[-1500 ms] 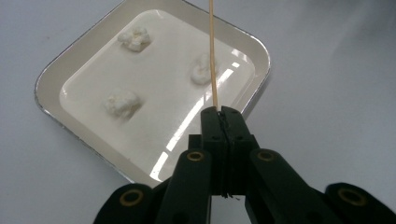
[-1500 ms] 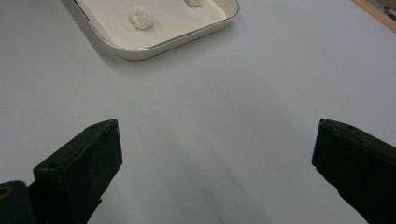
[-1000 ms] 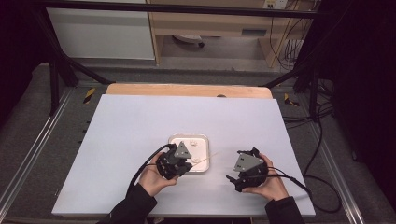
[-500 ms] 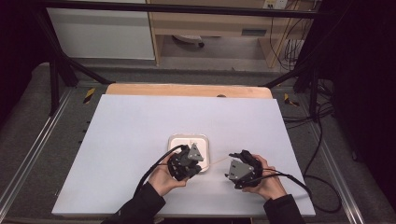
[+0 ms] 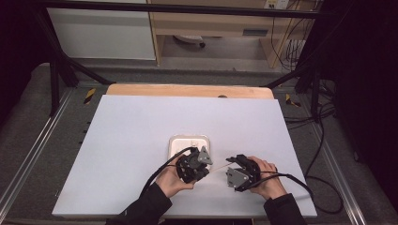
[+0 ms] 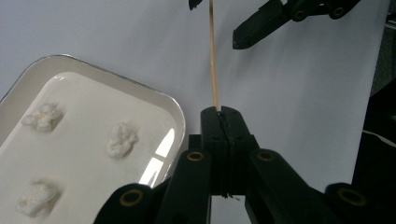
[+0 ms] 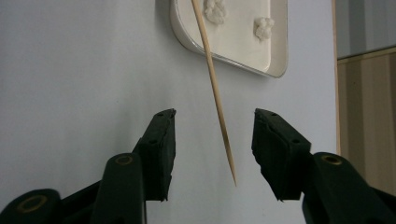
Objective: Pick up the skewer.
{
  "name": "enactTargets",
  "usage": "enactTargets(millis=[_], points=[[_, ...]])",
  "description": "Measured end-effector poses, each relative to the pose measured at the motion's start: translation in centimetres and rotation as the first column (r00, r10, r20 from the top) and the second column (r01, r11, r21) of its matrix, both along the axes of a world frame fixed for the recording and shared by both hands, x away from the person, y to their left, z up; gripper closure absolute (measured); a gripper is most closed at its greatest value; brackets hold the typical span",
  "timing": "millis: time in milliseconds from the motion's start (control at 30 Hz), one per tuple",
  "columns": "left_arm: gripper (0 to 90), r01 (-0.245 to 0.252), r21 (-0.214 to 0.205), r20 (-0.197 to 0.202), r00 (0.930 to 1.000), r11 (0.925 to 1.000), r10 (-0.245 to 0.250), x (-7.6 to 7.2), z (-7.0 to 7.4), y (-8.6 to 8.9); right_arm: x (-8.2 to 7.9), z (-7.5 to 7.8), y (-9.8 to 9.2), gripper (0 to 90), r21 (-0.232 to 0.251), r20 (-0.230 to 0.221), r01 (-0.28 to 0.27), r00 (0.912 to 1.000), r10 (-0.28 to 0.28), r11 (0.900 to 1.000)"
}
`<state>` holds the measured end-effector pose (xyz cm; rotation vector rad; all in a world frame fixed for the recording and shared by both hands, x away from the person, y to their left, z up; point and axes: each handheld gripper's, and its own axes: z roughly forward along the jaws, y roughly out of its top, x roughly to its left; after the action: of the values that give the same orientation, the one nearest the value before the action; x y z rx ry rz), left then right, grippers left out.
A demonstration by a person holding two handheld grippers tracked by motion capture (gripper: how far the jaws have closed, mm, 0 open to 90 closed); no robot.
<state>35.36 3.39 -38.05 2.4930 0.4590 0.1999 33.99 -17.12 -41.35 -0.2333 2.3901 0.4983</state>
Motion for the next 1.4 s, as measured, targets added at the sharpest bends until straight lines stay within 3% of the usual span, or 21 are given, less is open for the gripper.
enactTargets(millis=[367, 733, 1133, 1167, 1233, 1400], points=[[88.9, 0.033, 0.007, -0.005, 0.9995, 0.9994, -0.033, -0.3, 0.1, -0.9, -0.2, -0.3, 0.5, 70.3, -0.089, 0.032, -0.078, 0.9962, 0.081, 0.9930], [88.9, 0.040, 0.011, -0.013, 0.9991, 0.9992, -0.039, -0.2, 0.0, -0.8, -0.1, -0.5, 0.5, 86.7, -0.127, 0.059, -0.101, 0.9923, 0.109, 0.9867], [88.1, 0.030, -0.005, -0.022, 0.9993, 0.9995, -0.030, 0.0, 0.0, -0.5, -0.3, -0.5, 0.6, 89.2, -0.139, 0.093, -0.101, 0.9891, 0.115, 0.9851], [87.5, 0.023, -0.010, -0.012, 0.9997, 0.9997, -0.023, 0.2, 0.1, -0.3, -0.3, -0.5, 0.6, 89.2, -0.142, 0.099, -0.098, 0.9886, 0.113, 0.9849], [77.6, -0.002, -0.007, -0.024, 0.9997, 1.0000, 0.002, 0.4, 0.3, -0.1, -0.3, -0.4, 0.6, 89.2, -0.161, 0.114, -0.084, 0.9881, 0.103, 0.9834], [65.2, -0.018, 0.072, -0.034, 0.9992, 0.9972, 0.021, 0.9, 0.0, -0.5, -0.2, -0.5, 0.9, 89.2, -0.206, 0.143, -0.067, 0.9848, 0.098, 0.9761]])
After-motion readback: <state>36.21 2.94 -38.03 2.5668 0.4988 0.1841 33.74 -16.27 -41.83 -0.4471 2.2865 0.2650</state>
